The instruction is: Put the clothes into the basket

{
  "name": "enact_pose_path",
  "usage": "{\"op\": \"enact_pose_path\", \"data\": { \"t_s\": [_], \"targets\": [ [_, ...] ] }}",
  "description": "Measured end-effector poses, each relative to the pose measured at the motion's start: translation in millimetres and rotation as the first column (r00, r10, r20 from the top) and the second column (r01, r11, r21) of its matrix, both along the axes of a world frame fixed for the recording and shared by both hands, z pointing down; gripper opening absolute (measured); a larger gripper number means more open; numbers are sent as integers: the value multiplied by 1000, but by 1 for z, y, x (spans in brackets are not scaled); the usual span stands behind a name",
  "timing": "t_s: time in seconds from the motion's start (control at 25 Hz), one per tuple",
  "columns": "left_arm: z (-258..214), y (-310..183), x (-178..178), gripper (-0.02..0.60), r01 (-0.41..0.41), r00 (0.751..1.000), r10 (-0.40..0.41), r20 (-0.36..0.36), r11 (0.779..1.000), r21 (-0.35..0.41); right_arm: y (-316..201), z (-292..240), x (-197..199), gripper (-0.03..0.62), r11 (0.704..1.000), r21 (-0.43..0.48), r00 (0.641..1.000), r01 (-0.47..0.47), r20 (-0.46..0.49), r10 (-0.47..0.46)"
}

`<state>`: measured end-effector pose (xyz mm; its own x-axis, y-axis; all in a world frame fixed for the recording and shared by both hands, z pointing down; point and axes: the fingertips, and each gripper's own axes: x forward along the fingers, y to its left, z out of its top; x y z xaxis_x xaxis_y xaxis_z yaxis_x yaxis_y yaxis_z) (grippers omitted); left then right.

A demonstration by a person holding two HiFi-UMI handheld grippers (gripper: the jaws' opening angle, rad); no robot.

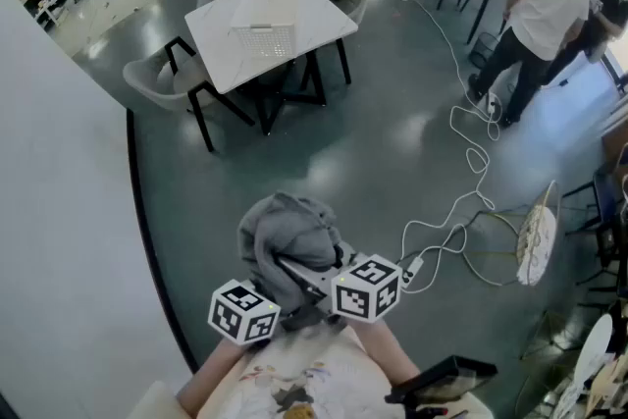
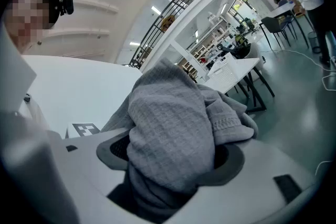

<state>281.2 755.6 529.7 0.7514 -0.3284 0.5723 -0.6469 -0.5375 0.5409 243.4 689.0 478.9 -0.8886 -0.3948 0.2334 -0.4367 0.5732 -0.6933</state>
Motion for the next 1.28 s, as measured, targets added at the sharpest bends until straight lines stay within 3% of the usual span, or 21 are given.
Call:
{"op": "enact_pose_path", "data": {
  "t_s": [0.36, 0.72, 1.0, 1.28],
  "targets": [
    [6, 4, -13, 279, 12, 1000, -12, 18, 1000, -21, 4, 7, -14, 322, 1000, -21, 1000, 18, 18, -17],
    [11, 2, -38, 279, 13, 1000, -14, -9, 999, -49, 1, 12, -39, 322, 998, -58, 1000, 17, 21, -15],
    [12, -17, -74, 279, 0, 999, -3, -36, 998, -60, -19, 16, -76, 322, 997, -76, 1000, 1, -3, -1],
    [3, -47, -137, 279, -13, 998, 12, -55, 1000, -27, -49, 6, -138, 322, 999, -48, 1000, -13, -16, 12]
  ]
}}
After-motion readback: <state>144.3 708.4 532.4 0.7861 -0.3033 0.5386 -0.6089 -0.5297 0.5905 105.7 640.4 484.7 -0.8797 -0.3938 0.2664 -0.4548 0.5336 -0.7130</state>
